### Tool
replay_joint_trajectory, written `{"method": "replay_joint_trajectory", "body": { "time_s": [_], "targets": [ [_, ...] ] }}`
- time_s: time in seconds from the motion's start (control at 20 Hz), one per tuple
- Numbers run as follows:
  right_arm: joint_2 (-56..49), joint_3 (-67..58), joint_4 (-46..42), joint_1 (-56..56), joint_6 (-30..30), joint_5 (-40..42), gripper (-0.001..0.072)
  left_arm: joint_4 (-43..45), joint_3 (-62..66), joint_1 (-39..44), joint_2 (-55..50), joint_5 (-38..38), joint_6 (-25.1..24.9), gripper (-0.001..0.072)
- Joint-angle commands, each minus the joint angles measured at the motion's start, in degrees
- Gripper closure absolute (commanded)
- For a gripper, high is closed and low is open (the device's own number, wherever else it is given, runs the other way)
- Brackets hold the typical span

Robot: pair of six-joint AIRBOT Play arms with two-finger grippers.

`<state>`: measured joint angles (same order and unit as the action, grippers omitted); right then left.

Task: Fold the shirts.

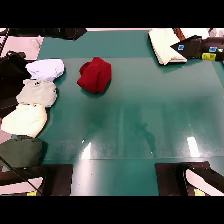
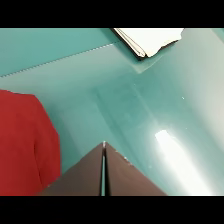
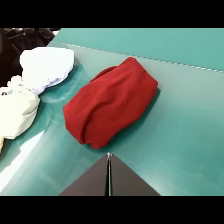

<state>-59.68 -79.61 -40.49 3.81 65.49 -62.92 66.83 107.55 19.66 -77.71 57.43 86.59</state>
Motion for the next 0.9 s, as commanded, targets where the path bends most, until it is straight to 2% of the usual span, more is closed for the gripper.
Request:
{"method": "replay_joint_trajectory", "body": {
  "time_s": [0.0, 0.5, 0.6, 0.65, 0.7, 0.75, 0.8, 0.85],
  "targets": [
    [0.04, -0.07, 0.0, -0.04, 0.0, -0.02, 0.0695, 0.02, 0.0, 0.0, 0.04, 0.0, -0.02, 0.0684],
    [0.04, -0.07, 0.0, -0.04, 0.0, -0.02, 0.0695, -0.74, 0.0, 0.0, 0.02, -0.07, 0.63, 0.0684],
    [0.04, -0.07, 0.0, -0.04, 0.0, -0.02, 0.0695, -0.87, 0.0, 0.0, -0.13, -1.51, -0.85, 0.0684],
    [0.04, -0.07, 0.02, -0.04, 0.0, -0.02, 0.0694, 0.59, 0.0, -0.02, -0.61, -2.89, -3.13, 0.0677],
    [0.04, -0.04, 0.04, -0.04, 0.0, -0.02, 0.0695, 3.41, 0.0, -0.13, -1.42, -3.98, -4.02, 0.041],
    [0.04, -0.07, 0.07, -0.04, 0.0, -0.04, 0.0694, 7.5, 0.0, -0.13, -2.91, -4.7, -1.31, 0.0073],
    [0.04, -0.07, 0.09, -0.04, 0.0, -0.02, 0.0695, 12.07, 0.0, -0.13, -4.92, -4.26, 2.14, 0.0019],
    [0.04, -0.07, 0.13, -0.04, 0.02, -0.04, 0.0695, 16.52, 0.0, -0.13, -7.65, -3.3, 4.57, 0.0018]
  ]
}}
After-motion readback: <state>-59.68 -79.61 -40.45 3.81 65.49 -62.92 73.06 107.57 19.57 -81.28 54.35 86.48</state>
